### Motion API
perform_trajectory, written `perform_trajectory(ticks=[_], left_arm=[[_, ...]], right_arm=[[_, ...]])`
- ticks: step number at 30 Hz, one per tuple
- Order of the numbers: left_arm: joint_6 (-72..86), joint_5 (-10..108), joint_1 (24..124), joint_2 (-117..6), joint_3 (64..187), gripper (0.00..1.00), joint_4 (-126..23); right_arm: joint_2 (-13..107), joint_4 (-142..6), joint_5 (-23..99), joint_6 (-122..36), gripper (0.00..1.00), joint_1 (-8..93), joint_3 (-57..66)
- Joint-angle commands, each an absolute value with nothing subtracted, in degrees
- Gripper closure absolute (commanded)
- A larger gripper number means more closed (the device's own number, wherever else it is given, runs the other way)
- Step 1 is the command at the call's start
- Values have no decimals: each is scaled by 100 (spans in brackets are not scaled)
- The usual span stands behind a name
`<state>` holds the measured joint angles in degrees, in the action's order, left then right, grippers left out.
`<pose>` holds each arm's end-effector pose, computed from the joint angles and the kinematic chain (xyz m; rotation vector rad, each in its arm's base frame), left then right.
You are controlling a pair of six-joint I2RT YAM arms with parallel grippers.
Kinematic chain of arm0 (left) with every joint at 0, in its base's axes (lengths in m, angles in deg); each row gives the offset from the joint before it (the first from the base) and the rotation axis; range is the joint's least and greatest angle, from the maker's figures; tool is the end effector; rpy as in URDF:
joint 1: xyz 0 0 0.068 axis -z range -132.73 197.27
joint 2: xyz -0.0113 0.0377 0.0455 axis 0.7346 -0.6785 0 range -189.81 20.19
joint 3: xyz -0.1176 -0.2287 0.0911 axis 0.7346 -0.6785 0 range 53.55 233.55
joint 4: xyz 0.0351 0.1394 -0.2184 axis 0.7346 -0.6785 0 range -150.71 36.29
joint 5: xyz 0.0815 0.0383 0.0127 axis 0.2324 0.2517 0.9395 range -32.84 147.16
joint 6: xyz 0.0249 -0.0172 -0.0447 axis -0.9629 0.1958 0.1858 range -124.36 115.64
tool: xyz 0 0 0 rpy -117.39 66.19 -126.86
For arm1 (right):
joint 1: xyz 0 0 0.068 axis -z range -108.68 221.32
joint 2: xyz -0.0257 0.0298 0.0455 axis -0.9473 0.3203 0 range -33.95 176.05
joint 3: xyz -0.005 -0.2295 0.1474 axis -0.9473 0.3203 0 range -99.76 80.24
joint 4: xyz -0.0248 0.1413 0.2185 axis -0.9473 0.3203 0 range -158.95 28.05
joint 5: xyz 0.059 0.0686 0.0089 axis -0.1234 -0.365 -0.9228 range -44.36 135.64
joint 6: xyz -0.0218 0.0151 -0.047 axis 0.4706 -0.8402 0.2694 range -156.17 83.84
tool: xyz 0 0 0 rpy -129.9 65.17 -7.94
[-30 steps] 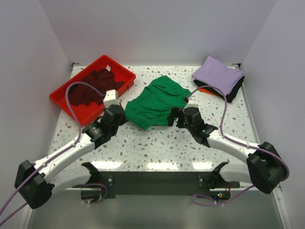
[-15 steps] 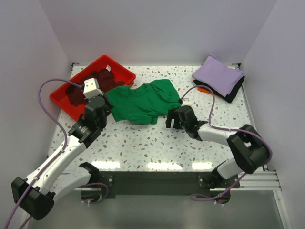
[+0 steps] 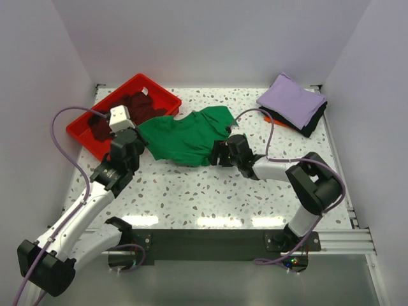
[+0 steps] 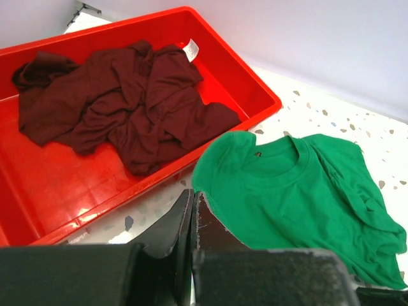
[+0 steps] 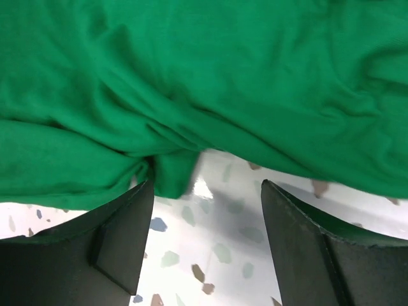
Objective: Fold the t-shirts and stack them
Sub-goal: Flatten the tshirt out
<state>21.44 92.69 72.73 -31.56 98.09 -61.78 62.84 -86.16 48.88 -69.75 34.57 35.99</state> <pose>0.1954 -0.0701 0.3224 -0.4299 1.7351 -0.0718 0.2713 0.2001 0.1543 -0.0293 2.2573 0.6197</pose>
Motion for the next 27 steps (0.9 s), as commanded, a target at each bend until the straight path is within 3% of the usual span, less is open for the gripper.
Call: perform_trajectory(ticks=[1,10,22,27], left_arm=[[2016,9197,7215,-3123,9759,100,-5924],[2007,9232,7197,-3044,9715,100,-5925],[1998,9302,7180,-3079,9697,100,-5933],[1990,9364,7180,-3061,9688,100,-5951]], right_arm=[[6430,-8864,4810,-7044,32,3344,3269],[6651,-8311,5135,-6983,45,3002,2935],[7046,-7862,5583,-6983,50,2817,2663],[7160,-7642,5601,-6921,65,2817,2408]])
